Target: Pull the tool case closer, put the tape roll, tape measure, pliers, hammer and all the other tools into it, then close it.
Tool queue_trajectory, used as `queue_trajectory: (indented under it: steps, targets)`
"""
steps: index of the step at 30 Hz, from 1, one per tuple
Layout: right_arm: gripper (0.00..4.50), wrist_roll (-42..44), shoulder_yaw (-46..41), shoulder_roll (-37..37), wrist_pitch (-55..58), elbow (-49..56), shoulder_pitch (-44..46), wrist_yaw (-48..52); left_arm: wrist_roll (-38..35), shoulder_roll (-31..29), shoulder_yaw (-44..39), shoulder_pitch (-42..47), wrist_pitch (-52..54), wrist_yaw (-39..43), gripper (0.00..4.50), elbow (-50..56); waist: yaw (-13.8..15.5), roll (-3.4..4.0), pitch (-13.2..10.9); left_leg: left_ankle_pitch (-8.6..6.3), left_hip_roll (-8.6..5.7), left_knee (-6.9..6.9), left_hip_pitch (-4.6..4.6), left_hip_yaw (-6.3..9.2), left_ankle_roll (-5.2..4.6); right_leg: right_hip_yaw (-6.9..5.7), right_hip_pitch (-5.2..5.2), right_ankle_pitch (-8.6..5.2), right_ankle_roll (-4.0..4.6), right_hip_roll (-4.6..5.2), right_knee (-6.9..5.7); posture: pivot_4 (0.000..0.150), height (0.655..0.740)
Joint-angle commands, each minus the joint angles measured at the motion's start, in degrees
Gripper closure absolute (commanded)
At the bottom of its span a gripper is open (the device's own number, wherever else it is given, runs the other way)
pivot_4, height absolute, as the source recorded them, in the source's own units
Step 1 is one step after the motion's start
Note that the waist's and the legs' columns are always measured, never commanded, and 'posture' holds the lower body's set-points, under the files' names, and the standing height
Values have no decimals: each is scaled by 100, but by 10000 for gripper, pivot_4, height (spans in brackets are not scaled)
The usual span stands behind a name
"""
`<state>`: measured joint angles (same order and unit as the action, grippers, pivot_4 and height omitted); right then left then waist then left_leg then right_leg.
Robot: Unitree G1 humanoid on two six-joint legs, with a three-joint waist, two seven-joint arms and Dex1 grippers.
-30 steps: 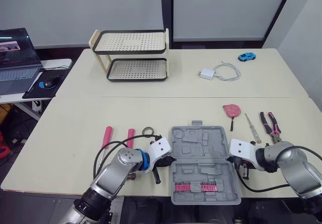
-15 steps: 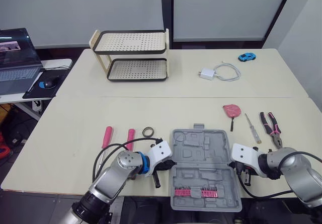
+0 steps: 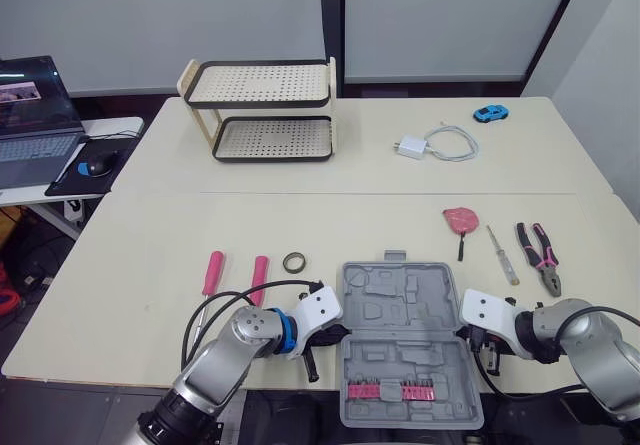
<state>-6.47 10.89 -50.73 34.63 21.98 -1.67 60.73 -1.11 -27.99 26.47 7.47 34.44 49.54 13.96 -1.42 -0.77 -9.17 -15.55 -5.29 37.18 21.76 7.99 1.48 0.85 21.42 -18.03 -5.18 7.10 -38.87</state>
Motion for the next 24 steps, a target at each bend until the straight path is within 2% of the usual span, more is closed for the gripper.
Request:
queue_trajectory:
  steps: [1, 15, 20, 24]
  targets:
    - [45000, 213, 7, 15, -125, 272, 35, -6, -28, 34, 238, -85, 21, 28, 44395, 53, 0, 0, 0, 0, 0, 0, 0, 0, 0, 0, 0, 0, 0, 0, 0, 1500, 7400]
    - [45000, 314, -270, -281, -455, -248, 4, -123, -18, -376, -168, -57, -277, -37, 44395, -128, 1, -2, -1, 0, 1, 0, -1, 0, -1, 0, 0, 0, 0, 0, 0, 1500, 7400]
    - [45000, 414, -408, -429, -571, -349, -124, -171, -156, -488, -367, -63, -521, 4, 44395, -72, 3, -5, -3, -1, 2, -1, 0, 0, -1, 0, 1, 0, 0, -1, 0, 1500, 7400]
    - [45000, 495, -893, -665, -850, -485, -369, -206, -533, -612, -864, -103, -559, 103, 44395, 294, 10, -10, -6, -1, 0, 0, 2, 0, -2, 0, 2, 0, 0, 1, 1, 1500, 7400]
